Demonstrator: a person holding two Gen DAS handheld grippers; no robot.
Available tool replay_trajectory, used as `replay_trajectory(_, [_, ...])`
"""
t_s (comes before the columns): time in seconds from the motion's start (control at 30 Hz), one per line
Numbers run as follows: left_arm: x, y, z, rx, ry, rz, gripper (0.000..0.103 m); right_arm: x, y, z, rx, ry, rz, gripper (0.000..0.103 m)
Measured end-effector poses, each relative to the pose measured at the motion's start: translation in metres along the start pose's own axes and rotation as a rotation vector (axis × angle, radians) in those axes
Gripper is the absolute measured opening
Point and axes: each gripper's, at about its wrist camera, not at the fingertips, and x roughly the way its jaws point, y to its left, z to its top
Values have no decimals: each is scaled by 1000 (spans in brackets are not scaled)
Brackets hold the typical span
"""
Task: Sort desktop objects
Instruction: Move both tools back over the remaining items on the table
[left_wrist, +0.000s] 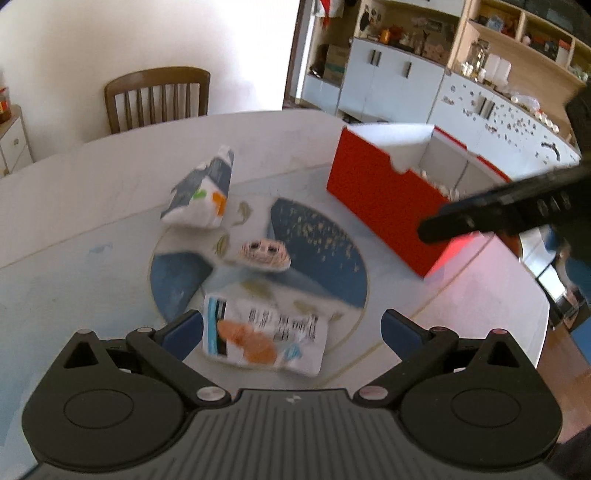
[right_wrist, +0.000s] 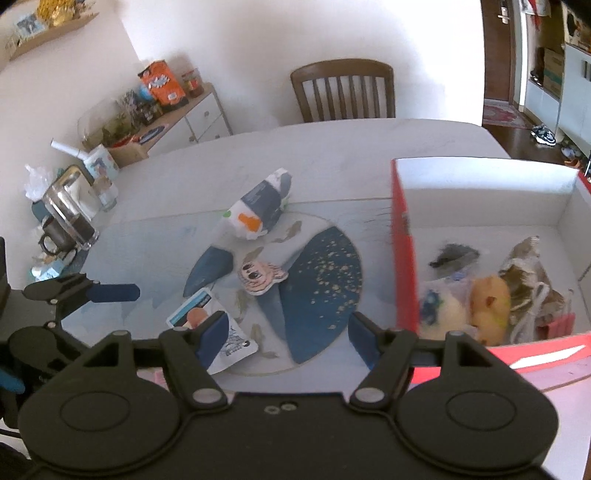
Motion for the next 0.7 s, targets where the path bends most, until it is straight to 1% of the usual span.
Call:
replay_trajectory(0.13, [4,5,-15,28,30,-13,103,18,13,3,-25,20,-13,71])
replay_trajectory(0.43, [9,12,-39,57,53,-34,103,56,30,11,-60,67,-31,71])
replay_trajectory(0.53, [11,12,-45,75,53,-38,103,67,33,13,-70,80,-35,72])
replay_trajectory(0.7, [18,12,-55,116,83,-38,103,83,33,18,-72,100,-43,72])
